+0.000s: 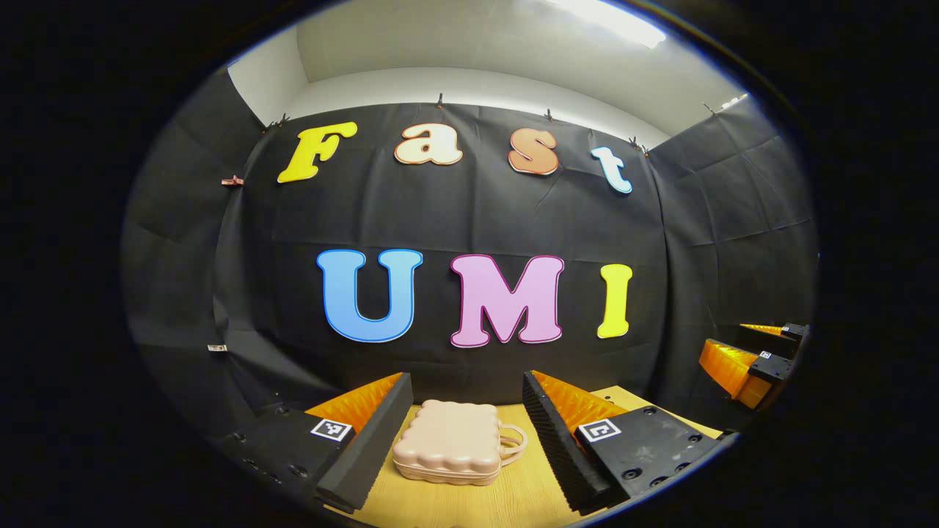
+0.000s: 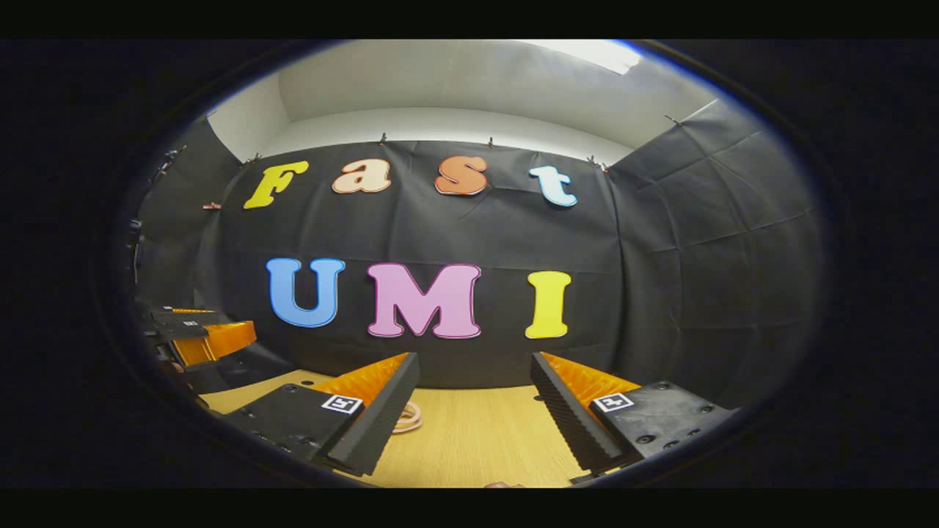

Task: First open the suitcase, pack the skin care products into it, and then close the suitcase.

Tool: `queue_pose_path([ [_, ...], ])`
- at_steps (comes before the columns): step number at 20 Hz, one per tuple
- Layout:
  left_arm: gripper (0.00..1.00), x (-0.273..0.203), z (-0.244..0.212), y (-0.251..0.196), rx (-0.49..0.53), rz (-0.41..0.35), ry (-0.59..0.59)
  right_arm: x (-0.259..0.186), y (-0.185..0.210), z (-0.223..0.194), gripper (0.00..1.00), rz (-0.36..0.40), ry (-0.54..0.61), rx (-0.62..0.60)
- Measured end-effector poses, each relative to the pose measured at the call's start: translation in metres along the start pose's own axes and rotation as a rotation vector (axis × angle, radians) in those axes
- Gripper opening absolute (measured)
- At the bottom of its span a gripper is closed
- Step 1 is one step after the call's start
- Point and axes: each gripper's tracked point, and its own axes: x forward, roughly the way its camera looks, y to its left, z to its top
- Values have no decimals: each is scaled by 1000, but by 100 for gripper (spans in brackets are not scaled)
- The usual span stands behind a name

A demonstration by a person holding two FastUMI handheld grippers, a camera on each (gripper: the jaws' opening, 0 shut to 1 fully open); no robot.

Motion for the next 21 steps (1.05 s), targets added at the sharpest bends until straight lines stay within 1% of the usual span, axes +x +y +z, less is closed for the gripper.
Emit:
queue_pose_path([
  [5,96,3,-2,3,-7,11,10,2,-4,-3,98,-9,9,-11],
  [9,96,3,5,6,-2,24,-20,4,-6,0,98,-15,3,-23],
  [21,96,6,2,17,6,38,-12,9,5,-3,98,-3,6,-40],
])
